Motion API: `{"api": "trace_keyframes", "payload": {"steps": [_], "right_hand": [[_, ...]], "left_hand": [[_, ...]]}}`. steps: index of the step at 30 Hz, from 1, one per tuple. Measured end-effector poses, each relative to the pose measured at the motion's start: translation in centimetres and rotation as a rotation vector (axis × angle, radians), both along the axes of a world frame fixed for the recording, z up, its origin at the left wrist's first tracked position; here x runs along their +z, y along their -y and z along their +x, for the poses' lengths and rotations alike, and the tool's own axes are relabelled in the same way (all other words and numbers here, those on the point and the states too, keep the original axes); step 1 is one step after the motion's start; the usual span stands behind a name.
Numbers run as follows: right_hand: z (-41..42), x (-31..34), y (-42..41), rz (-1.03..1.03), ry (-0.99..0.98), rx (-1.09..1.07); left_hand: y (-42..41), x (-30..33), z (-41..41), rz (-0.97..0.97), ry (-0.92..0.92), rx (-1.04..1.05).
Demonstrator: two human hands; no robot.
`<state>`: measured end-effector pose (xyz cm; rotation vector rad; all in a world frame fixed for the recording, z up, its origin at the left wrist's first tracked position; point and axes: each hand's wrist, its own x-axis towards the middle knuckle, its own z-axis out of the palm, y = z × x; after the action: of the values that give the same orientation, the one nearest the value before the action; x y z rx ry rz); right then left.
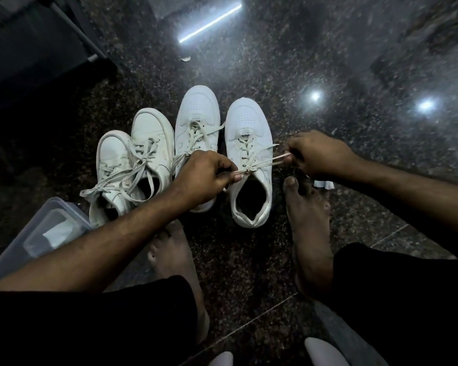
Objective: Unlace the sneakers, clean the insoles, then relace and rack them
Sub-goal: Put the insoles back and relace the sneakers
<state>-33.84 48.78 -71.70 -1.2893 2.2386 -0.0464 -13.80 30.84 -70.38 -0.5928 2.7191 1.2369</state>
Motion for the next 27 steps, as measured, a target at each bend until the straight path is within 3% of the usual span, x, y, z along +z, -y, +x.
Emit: {"api": "trace_keyframes", "payload": {"steps": [4, 7, 9, 15, 17, 27], "right_hand": [[0.0, -0.2, 0.2, 0.016, -0.204, 0.066], [0.5, -0.5, 0.2, 0.004, -0.229, 0.064], [0.7, -0.7, 0.3, -0.026, -0.124, 0.028], [1.6, 0.1, 1.1, -0.193, 0.446, -0.157], [1.9, 0.1, 1.3, -0.188, 0.518, -0.179], [1.0, -0.1, 1.9, -0.081, 0.231, -0.006]], "left_hand": [[0.6, 0.4, -0.2, -0.02, 0.05, -0.074], [1.0, 0.2, -0.3, -0.14, 0.114, -0.192], [1.1, 0.2, -0.2, -0.173, 0.103, -0.209], [0.5, 0.6, 0.1, -0.131, 0.009, -0.128], [0.2, 0.7, 0.0, -0.202, -0.001, -0.154], [0.1, 0.4, -0.1, -0.318, 0.008, -0.22]]}}
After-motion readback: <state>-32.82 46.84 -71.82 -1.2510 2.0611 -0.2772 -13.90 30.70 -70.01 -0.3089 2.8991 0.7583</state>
